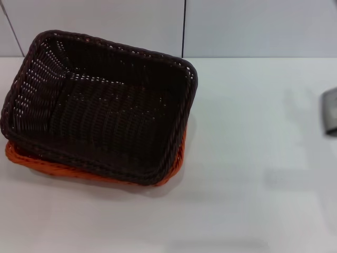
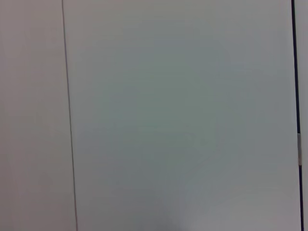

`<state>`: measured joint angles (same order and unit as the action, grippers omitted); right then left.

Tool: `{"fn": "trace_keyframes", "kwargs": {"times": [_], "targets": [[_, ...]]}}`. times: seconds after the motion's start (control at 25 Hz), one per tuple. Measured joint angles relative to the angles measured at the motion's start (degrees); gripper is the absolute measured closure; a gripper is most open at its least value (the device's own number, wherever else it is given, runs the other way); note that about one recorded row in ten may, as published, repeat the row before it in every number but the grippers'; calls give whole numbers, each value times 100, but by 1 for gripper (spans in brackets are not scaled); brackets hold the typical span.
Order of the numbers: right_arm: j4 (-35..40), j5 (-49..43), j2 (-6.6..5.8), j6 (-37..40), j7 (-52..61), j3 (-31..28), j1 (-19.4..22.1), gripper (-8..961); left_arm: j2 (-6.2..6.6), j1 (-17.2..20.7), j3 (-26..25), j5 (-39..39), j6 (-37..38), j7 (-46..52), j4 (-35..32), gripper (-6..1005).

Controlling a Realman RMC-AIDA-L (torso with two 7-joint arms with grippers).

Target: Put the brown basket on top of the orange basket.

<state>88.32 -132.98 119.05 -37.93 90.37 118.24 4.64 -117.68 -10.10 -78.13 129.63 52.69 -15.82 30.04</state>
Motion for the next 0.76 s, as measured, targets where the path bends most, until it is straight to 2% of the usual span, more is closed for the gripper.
{"fn": "trace_keyframes", "kwargs": {"times": [0.04, 0.08, 0.12, 0.2, 0.24, 0.28, 0.4, 0.44, 0.48, 0.52, 0.56, 0.64, 0.76], "targets": [[-647, 188, -5, -742, 620, -109, -245, 258, -4, -32, 0, 1, 17, 0, -41, 194], [-647, 188, -5, -742, 620, -109, -245, 258, -4, -32, 0, 1, 17, 0, -41, 194], [-932, 219, -10, -1055, 970, -148, -331, 258, -10, -70, 0, 2, 19, 0, -96, 194], [-1503, 219, -23, -1622, 1815, -190, -438, 258, -12, -86, 0, 2, 21, 0, -120, 195], [-1978, 175, -30, -2116, 2886, -235, -463, 258, -15, -114, 0, 2, 30, 0, -165, 195], [-1978, 175, -30, -2116, 2886, -235, -463, 258, -16, -119, 0, 2, 37, 0, -174, 195], [-2985, -52, -37, -3009, 4969, -364, -513, 258, -18, -122, 8, 1, 89, 0, -182, 195], [-3766, -134, -31, -3637, 6190, -447, -630, 258, -23, -111, 31, 0, 187, 2, -184, 194], [-3766, -134, -31, -3637, 6190, -447, -630, 258, -23, -111, 31, 0, 187, 2, -184, 194], [-4522, -105, -18, -4196, 7143, -504, -771, 258, -24, -103, 36, 0, 231, 10, -184, 194], [-4522, -105, -18, -4196, 7143, -504, -771, 258, -25, -93, 43, 1, 299, 29, -184, 194], [-5226, 244, 3, -4721, 7927, -483, -928, 258, -33, -74, 32, 0, 401, 83, -184, 194], [-5421, 500, 8, -4810, 7996, -440, -971, 258, -37, -70, 22, -1, 436, 126, -185, 194]]}}
